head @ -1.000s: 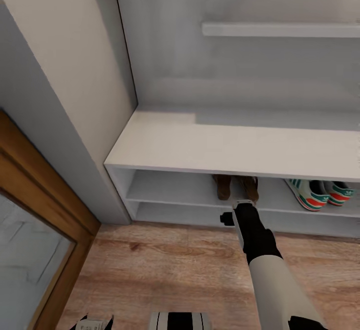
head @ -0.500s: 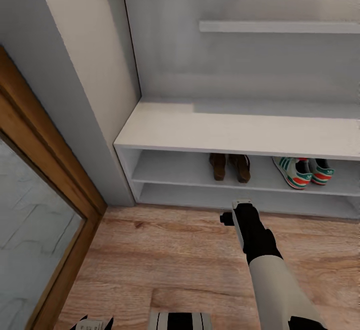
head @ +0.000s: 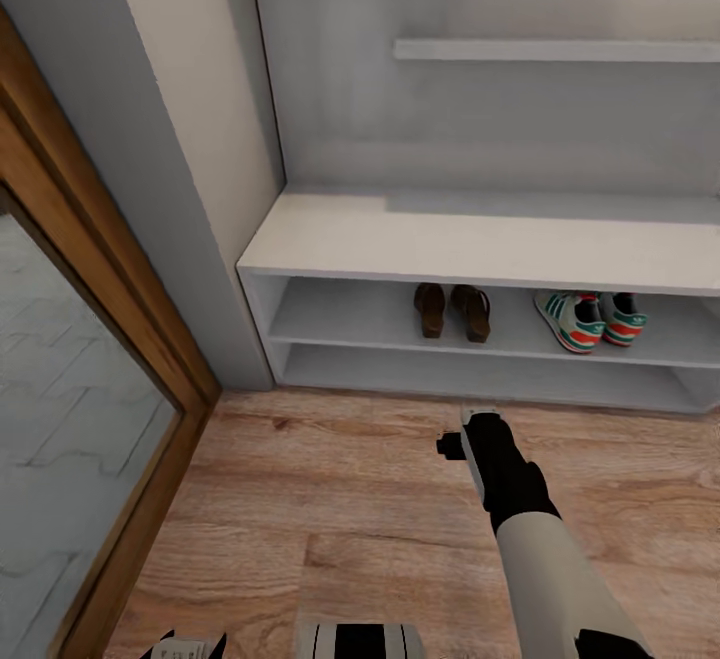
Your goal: Pick up the two gym shoes and the two sandals from the corridor floor and place them onto the hallstand (shoe rack) in the corridor, making sure they are on the rack and not on the floor. Arrange them so the two gym shoes are next to each other and the two sandals are next to each other.
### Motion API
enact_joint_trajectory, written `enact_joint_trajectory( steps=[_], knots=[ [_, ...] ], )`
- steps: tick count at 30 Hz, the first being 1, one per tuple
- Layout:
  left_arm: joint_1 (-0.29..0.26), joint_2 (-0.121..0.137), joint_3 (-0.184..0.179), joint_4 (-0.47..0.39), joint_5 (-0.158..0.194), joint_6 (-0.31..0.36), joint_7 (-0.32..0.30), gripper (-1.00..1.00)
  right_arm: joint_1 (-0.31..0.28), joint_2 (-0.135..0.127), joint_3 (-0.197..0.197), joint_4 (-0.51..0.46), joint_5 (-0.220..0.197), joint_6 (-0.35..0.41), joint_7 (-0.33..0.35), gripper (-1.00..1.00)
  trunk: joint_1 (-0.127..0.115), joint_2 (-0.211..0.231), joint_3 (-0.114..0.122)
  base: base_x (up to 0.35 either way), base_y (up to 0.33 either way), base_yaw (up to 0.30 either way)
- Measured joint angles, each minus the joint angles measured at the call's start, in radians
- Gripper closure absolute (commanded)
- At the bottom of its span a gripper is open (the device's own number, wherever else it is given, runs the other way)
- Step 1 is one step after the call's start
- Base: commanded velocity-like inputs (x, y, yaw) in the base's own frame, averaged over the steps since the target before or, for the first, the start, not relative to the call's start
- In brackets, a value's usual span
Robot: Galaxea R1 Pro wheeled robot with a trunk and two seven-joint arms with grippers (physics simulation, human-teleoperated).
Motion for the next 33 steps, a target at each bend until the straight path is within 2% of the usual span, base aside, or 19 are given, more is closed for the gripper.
enact_joint_trajectory(
  steps=[10, 16, 27, 33],
  knots=[
    [0.000, 0.000, 0.000, 0.000, -0.002, 0.000, 0.000, -1.00, 0.000, 0.000, 0.000, 0.074, 0.002, -0.096, 0.000, -1.00, 0.000, 0.000, 0.000, -0.091, -0.202, 0.000],
    [0.000, 0.000, 0.000, 0.000, -0.001, 0.001, 0.000, -1.00, 0.000, 0.000, 0.000, 0.100, 0.002, -0.119, 0.000, -1.00, 0.000, 0.000, 0.000, -0.058, -0.220, 0.000],
    [0.000, 0.001, 0.000, 0.000, 0.001, -0.001, 0.000, -1.00, 0.002, 0.000, 0.001, 0.155, -0.002, -0.208, -0.002, -1.00, 0.000, 0.000, 0.000, -0.006, -0.033, 0.000],
    [0.000, 0.002, 0.000, 0.000, 0.002, 0.000, 0.000, -1.00, 0.004, 0.000, 0.001, 0.183, -0.004, -0.303, -0.004, -1.00, 0.000, 0.000, 0.000, 0.000, -0.001, 0.000]
  ],
)
